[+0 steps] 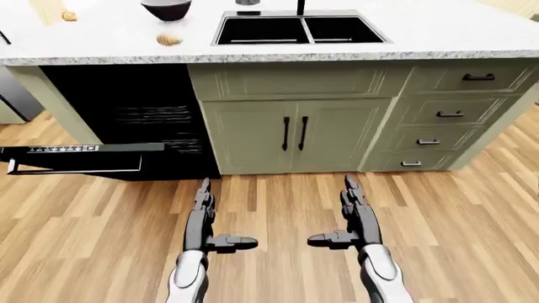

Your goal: Close the dishwasher door

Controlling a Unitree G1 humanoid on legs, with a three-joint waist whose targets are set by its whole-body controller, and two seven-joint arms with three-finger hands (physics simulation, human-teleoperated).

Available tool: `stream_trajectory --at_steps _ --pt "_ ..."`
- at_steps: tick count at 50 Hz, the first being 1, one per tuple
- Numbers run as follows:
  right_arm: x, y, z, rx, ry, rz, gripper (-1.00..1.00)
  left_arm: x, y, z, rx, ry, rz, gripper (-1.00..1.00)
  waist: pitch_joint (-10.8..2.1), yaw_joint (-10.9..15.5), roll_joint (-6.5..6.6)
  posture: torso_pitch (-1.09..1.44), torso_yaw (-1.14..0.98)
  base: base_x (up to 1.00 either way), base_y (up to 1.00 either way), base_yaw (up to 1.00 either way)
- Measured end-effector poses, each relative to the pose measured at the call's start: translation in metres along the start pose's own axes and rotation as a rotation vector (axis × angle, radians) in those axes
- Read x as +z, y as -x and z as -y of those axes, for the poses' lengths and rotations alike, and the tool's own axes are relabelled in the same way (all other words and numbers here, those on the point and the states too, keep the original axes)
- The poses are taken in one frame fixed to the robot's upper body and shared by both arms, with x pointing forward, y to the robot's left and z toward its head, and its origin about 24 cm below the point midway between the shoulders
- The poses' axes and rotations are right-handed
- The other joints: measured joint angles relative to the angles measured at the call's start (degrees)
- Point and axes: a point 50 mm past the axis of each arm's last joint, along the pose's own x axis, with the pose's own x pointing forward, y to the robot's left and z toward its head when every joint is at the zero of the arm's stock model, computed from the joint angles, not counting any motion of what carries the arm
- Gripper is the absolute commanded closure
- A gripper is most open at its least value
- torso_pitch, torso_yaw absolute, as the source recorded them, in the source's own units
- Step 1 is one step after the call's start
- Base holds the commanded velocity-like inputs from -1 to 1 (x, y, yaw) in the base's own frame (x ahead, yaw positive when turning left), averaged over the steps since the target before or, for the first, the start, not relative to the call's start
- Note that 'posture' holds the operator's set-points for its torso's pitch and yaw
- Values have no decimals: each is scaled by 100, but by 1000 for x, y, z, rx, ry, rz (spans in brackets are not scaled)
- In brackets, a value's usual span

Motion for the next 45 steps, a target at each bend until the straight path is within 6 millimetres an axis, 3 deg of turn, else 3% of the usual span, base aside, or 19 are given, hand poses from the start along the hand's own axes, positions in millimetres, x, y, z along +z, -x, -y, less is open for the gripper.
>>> stream_trajectory --at_steps 1,3,5,7,12,22,38,45 --pt "4 1 0 -7 5 27 -100 5 2 -1 6 2 31 -100 -58 -9 -24 0 0 0 0 0" --pt "23 3 3 -38 15 121 -100 28 4 -1 21 -6 164 -100 -343 39 -24 0 0 0 0 0" --pt "25 4 5 -58 24 148 -100 34 6 -1 39 -22 235 -100 -251 53 -64 0 0 0 0 0" --pt "18 8 6 -67 35 128 -100 29 7 -1 53 -37 244 -100 -322 56 -58 0 0 0 0 0" --pt "11 9 4 -74 55 91 -100 19 6 2 63 -62 234 -100 -303 46 -37 0 0 0 0 0" --pt "7 7 2 -64 86 87 -100 19 3 6 62 -95 265 -100 -397 53 -20 0 0 0 0 6" --pt "10 9 -1 -52 100 87 -100 22 7 5 65 -100 282 -100 -261 154 76 0 0 0 0 39" --pt "11 10 -3 -45 100 93 -100 22 7 4 74 -110 286 -100 -219 230 -24 0 0 0 0 53"
